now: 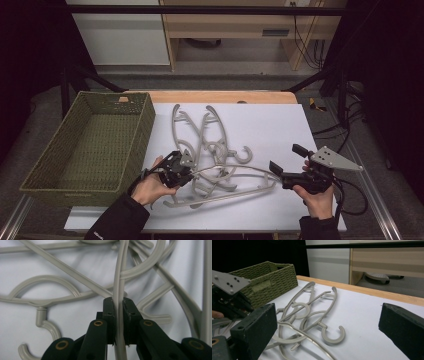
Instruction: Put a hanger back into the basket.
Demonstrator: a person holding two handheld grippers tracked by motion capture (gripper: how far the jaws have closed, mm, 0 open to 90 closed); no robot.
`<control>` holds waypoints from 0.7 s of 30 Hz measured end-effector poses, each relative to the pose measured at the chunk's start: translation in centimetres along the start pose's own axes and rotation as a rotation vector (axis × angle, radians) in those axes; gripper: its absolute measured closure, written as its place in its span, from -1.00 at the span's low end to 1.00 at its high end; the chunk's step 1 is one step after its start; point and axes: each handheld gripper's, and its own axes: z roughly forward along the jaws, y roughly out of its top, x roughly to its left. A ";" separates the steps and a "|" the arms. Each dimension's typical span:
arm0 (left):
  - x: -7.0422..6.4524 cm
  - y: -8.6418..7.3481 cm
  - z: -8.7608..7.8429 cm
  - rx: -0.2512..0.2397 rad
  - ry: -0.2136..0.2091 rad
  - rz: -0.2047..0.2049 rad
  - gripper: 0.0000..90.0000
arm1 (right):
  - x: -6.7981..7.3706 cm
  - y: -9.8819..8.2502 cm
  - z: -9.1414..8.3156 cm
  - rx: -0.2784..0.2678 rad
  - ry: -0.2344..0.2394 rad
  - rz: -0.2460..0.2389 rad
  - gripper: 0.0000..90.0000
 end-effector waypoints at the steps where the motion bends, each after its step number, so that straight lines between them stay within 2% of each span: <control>1: 0.1 0.0 -0.3 -0.009 -0.001 -0.009 0.82 | 0.0 0.0 0.0 0.000 0.000 0.001 -0.95; 5: 0.2 -0.2 -1.2 -0.064 0.014 -0.052 0.82 | -0.1 0.0 -0.1 -0.004 0.001 0.002 -0.95; 8: 0.3 -0.3 -2.0 -0.096 0.024 -0.058 0.83 | -0.1 0.0 0.0 -0.003 0.002 0.002 -0.95; 11: 0.4 -0.3 -2.8 -0.144 0.033 -0.081 0.83 | -0.1 0.0 -0.1 -0.002 0.003 0.001 -0.95; 20: 1.4 -0.5 -6.2 -0.219 0.113 -0.136 0.83 | -0.2 0.0 -0.2 -0.004 0.001 0.003 -0.95; 21: 1.7 -0.6 -7.0 -0.235 0.131 -0.146 0.82 | -0.2 -0.1 -0.1 -0.005 0.000 0.002 -0.95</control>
